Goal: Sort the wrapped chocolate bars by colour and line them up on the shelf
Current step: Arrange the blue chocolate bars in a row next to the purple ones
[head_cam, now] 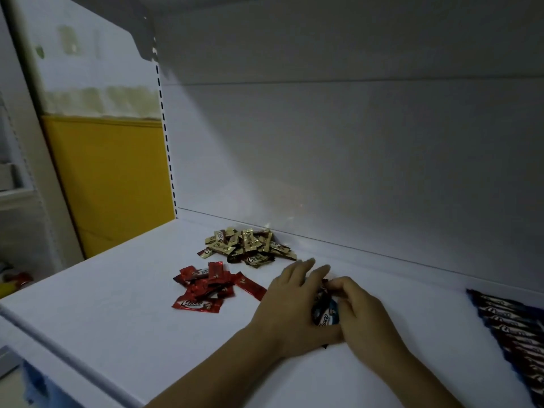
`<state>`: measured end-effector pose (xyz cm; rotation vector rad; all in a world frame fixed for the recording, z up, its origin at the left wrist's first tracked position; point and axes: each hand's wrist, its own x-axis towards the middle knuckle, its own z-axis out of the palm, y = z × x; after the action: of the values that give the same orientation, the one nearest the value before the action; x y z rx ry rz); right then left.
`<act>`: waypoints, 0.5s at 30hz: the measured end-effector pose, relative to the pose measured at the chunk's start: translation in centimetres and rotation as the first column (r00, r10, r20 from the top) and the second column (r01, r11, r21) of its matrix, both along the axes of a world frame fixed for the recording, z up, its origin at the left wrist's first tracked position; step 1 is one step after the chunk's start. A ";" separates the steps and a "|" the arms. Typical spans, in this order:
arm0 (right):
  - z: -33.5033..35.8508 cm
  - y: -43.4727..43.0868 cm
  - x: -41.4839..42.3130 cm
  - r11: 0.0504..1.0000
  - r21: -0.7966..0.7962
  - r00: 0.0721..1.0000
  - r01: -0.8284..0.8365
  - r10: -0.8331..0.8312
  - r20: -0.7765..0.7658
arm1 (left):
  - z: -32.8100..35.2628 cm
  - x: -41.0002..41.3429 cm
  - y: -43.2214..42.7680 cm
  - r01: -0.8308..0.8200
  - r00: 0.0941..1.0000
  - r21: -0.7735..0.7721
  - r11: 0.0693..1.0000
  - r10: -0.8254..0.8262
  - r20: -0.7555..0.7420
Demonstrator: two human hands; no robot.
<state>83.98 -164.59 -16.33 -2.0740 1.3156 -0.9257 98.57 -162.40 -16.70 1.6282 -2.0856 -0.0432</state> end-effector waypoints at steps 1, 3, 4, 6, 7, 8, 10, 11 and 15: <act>-0.1 0.0 0.0 1.000 -0.007 1.000 -0.003 0.003 -0.022 | -0.1 0.0 0.0 -0.032 0.999 0.028 0.999 0.031 0.013; -0.1 0.0 0.1 1.000 -0.014 1.000 0.005 -0.006 -0.029 | -0.1 0.1 -0.1 -0.081 0.996 0.090 0.993 0.076 0.057; 0.0 0.0 0.2 1.000 -0.013 1.000 0.018 -0.018 -0.013 | -0.1 0.1 -0.1 -0.080 0.995 0.093 0.992 0.074 0.069; 0.2 0.0 0.1 0.998 -0.004 0.997 0.069 -0.069 0.039 | 0.0 0.0 0.0 -0.024 0.999 0.052 0.998 0.021 0.044; 0.2 0.0 0.0 0.995 0.007 0.993 0.097 -0.097 0.071 | 0.0 -0.1 0.0 0.018 1.000 0.031 0.999 -0.018 0.023; 0.3 -0.1 -0.1 0.993 0.014 0.989 0.118 -0.119 0.086 | 0.1 -0.1 0.1 0.055 0.998 0.018 0.998 -0.055 0.009; 0.3 -0.2 -0.3 0.991 -0.004 0.990 0.132 -0.131 0.055 | 0.1 -0.1 -0.1 0.100 0.995 0.014 0.995 -0.100 0.000; 0.3 -0.3 -0.2 0.991 -0.014 0.990 0.137 -0.136 0.041 | 0.0 -0.1 -0.1 0.112 0.994 0.017 0.994 -0.112 0.007; 0.4 -0.7 -0.3 0.977 0.036 0.954 0.212 -0.214 0.211 | 0.1 0.0 -0.3 0.124 0.992 -0.030 0.992 -0.125 -0.024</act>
<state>83.64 -165.25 -15.95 -1.7882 1.4424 -1.1936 98.57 -162.73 -16.60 1.4718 -2.1558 -0.0752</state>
